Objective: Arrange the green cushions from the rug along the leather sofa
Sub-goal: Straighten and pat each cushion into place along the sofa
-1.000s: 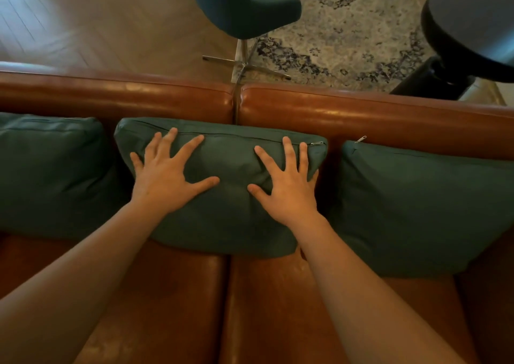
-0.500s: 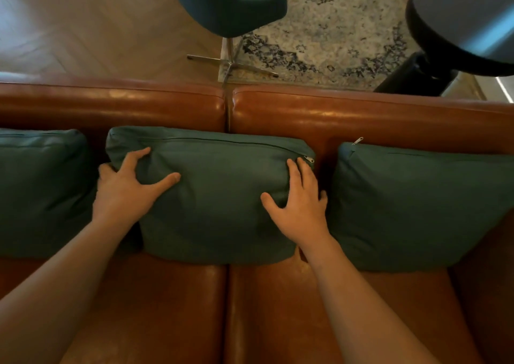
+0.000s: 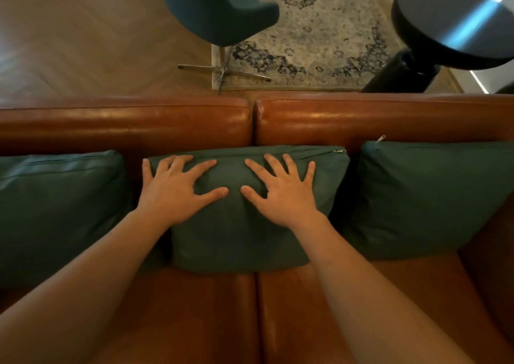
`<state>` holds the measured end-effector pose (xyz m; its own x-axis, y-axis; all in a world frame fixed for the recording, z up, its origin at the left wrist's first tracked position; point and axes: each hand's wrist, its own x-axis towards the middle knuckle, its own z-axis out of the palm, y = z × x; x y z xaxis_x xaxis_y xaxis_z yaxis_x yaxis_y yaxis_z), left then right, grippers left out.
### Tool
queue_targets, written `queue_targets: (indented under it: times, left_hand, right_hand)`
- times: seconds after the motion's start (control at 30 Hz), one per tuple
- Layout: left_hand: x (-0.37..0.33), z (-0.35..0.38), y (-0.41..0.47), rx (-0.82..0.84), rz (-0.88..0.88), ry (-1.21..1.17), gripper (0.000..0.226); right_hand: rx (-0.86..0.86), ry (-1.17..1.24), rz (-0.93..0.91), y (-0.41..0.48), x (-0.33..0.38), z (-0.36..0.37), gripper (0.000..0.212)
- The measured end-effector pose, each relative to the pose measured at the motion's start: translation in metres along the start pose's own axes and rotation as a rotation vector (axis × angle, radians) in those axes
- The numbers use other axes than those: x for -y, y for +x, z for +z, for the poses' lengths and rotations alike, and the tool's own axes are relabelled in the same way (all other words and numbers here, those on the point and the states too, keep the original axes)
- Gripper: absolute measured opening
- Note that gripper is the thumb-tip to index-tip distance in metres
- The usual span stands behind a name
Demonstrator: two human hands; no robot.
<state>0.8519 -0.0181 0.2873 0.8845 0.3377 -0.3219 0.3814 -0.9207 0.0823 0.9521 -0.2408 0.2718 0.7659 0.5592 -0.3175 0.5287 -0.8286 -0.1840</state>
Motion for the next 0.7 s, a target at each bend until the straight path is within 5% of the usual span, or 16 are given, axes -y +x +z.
queue_targets:
  times: [0.17,0.27,0.37,0.5,0.6,0.7]
  left_hand:
    - [0.022,-0.002,-0.038,-0.437,-0.192,-0.65,0.101]
    - [0.024,0.022,-0.051,-0.246,-0.489,-1.25,0.126]
    - [0.005,0.044,-0.047,0.027,-0.541,-1.584,0.104]
    - [-0.006,0.047,-0.039,0.007,-0.512,-1.755,0.09]
    - [-0.005,0.06,-0.056,-0.108,-0.582,-1.731,0.109]
    - [-0.008,0.084,-0.083,0.032,-0.62,-1.556,0.133]
  right_hand:
    - [-0.516,0.231,0.27,-0.049,-0.037,0.006,0.071]
    - [-0.542,0.901,0.604,-0.064,-0.055,0.035,0.094]
    - [-0.345,1.243,0.638,-0.053,-0.052,0.061,0.117]
    - [-0.329,1.325,0.597,-0.038,-0.056,0.073,0.121]
    - [-0.405,1.323,0.596,-0.056,-0.069,0.088,0.118]
    - [-0.385,1.291,0.601,-0.086,-0.07,0.118,0.124]
